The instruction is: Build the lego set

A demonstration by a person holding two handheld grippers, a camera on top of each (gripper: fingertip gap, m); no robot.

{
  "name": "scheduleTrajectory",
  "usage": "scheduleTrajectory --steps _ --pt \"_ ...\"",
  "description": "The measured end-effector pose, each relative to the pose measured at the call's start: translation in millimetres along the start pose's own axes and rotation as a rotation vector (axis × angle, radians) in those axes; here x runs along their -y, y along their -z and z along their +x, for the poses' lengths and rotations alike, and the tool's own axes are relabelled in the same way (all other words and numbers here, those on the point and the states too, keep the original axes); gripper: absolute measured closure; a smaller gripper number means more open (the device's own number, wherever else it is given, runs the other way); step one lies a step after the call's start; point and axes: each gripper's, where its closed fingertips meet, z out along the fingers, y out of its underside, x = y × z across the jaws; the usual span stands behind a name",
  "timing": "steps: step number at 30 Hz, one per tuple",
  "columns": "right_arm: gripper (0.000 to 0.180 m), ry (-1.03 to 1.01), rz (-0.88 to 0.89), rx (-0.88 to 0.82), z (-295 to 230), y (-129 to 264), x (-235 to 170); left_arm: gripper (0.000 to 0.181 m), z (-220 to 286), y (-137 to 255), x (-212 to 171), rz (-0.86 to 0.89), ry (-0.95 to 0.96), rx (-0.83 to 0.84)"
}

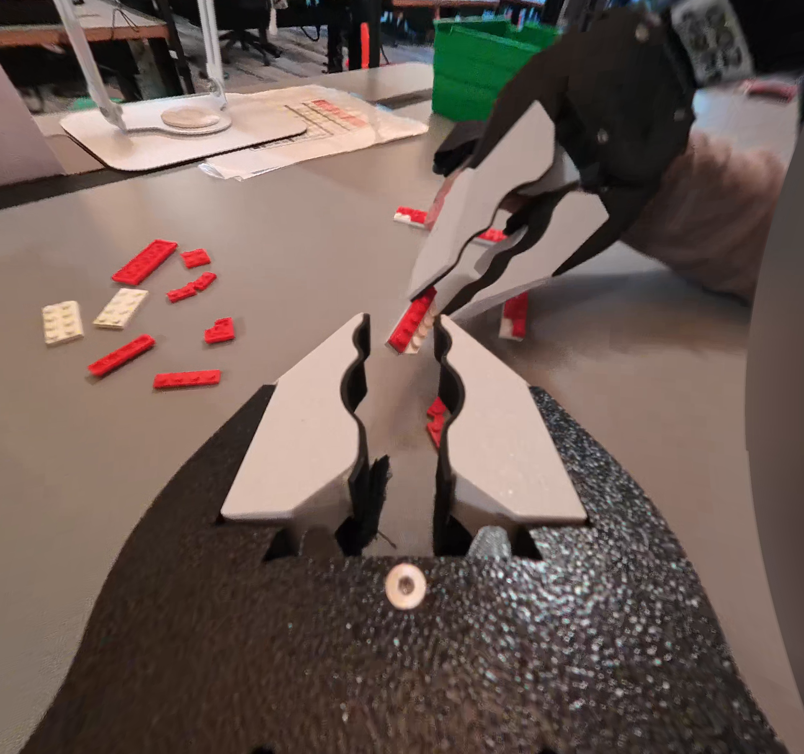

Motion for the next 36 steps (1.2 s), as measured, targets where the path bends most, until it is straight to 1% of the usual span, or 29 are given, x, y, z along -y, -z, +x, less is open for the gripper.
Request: scheduleTrajectory --steps 2,5,9,10,11,15,17,19,22,23,24,26,29,33,36 --pt "0.165 0.083 0.022 -0.048 3 4 7 0.156 2 1 2 0.019 0.062 -0.041" --pt "0.165 0.164 0.041 -0.093 6 8 15 0.169 6 3 4 0.044 0.104 -0.085" --pt "0.165 0.211 0.038 -0.114 7 11 19 0.172 11 6 8 0.076 0.116 -0.132" --pt "0.165 0.190 0.039 -0.107 7 12 19 0.173 13 6 7 0.066 0.093 -0.132" --pt "0.158 0.145 0.051 -0.083 5 12 20 0.173 13 5 4 0.044 0.051 -0.118" --pt "0.160 -0.110 0.132 0.094 -7 18 28 0.173 24 3 -2 -0.023 -0.151 -0.106" --pt "0.161 -0.146 0.100 0.151 -14 18 22 0.173 35 2 1 -0.012 -0.208 -0.143" --pt "0.168 -0.155 0.057 0.187 -20 17 15 0.173 40 2 2 -0.010 -0.223 -0.162" --pt "0.168 -0.195 0.056 0.211 -22 15 12 0.173 38 1 -2 -0.031 -0.197 -0.160" --pt "0.164 -0.207 0.059 0.212 -22 15 12 0.173 34 0 -4 -0.042 -0.182 -0.146" --pt "0.161 -0.209 0.057 0.208 -21 15 10 0.173 30 0 -5 -0.055 -0.158 -0.127" --pt "0.161 -0.181 0.049 0.177 -17 16 8 0.173 25 -1 -7 -0.071 -0.075 -0.117" --pt "0.160 -0.169 0.063 0.154 -13 18 12 0.173 28 -1 -7 -0.055 -0.036 -0.161" --pt "0.158 -0.231 0.067 0.208 -19 19 14 0.173 33 0 -8 -0.065 -0.014 -0.205" --pt "0.156 -0.221 0.068 0.214 -20 18 12 0.173 29 -3 -14 -0.118 0.119 -0.213"
